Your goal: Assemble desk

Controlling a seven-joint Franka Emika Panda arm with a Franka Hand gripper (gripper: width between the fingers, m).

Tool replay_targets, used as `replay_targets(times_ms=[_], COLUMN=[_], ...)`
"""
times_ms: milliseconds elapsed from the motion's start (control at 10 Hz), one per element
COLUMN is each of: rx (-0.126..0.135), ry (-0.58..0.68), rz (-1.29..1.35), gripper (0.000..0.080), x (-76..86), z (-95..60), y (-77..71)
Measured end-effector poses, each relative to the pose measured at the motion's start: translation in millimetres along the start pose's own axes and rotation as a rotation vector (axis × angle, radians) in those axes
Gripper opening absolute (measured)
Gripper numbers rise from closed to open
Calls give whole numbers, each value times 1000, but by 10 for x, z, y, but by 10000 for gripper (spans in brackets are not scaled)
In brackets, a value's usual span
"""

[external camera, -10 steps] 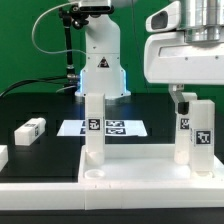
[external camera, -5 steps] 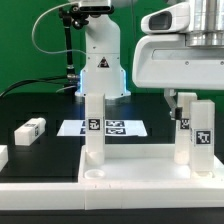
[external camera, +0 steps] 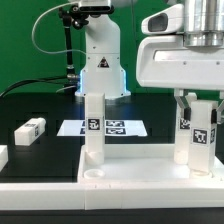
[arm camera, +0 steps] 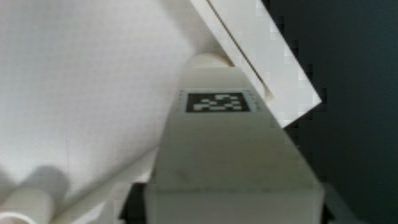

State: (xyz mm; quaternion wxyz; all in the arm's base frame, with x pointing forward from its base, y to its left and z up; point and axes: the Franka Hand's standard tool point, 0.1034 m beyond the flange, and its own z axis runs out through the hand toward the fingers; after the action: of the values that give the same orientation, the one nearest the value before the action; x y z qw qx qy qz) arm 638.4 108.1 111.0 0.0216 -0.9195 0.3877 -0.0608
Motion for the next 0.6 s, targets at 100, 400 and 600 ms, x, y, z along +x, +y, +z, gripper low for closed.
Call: replay_targets(times_ms=[100, 400, 600], rx=[-6, -5, 51], ry=[0, -2, 8], rz=[168, 679, 967], gripper=[288, 288, 290], x=[-24, -103, -131], z=[2, 3, 13], y=[-7, -62, -97])
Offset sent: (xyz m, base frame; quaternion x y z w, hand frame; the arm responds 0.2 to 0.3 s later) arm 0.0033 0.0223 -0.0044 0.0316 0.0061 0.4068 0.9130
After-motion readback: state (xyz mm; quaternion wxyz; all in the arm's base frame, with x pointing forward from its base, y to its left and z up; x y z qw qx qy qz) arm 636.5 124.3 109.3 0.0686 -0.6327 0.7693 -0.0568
